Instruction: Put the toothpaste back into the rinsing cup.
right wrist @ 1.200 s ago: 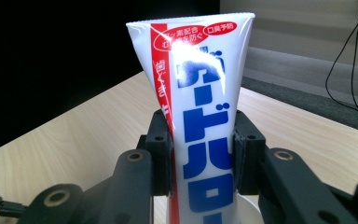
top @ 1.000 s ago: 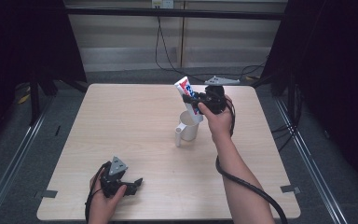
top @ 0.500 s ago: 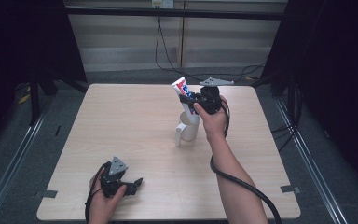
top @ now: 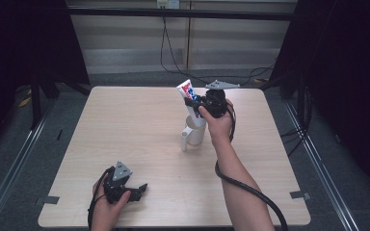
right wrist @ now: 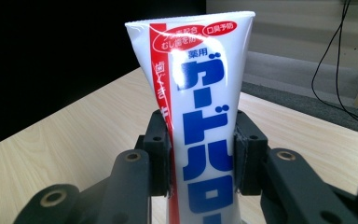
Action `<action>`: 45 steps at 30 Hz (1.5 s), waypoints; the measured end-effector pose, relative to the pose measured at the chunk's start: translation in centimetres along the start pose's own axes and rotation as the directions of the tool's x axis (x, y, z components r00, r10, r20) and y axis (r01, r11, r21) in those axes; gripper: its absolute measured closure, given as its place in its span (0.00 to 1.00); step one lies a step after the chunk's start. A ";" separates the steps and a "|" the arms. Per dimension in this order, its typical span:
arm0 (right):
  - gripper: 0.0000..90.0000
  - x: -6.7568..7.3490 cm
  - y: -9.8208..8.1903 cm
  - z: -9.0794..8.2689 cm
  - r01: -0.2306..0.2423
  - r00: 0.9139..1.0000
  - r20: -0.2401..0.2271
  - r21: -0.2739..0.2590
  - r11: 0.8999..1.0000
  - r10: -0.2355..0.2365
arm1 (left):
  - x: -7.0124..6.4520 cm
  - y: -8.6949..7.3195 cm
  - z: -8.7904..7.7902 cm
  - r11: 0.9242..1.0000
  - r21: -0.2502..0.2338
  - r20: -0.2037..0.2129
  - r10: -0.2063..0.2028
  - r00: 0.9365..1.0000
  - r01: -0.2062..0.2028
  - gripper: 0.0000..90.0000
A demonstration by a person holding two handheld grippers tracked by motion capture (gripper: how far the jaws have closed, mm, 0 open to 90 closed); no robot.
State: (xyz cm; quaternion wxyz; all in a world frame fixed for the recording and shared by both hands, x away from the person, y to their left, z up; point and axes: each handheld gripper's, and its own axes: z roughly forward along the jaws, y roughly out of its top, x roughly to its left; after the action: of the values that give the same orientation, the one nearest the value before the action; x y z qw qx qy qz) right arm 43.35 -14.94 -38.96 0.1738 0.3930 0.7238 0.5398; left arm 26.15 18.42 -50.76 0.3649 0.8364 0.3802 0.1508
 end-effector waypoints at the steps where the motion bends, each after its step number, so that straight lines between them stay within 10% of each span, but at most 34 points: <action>1: 0.72 0.0 0.0 0.0 -0.001 1.000 0.001 0.001 1.000 0.001 | 0.0 0.0 0.0 1.000 0.000 0.000 0.000 1.000 0.000 0.16; 45: 0.68 0.4 -3.4 -0.1 0.027 0.999 0.035 0.066 0.997 -0.030 | 0.0 0.0 0.0 1.000 -0.001 0.001 -0.002 1.000 0.002 0.16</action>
State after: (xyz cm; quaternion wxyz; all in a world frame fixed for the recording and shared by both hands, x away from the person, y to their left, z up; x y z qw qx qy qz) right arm 41.72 -15.12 -41.98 0.1815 0.3979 0.7434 0.5060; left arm 26.14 18.41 -50.78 0.3659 0.8359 0.3805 0.1502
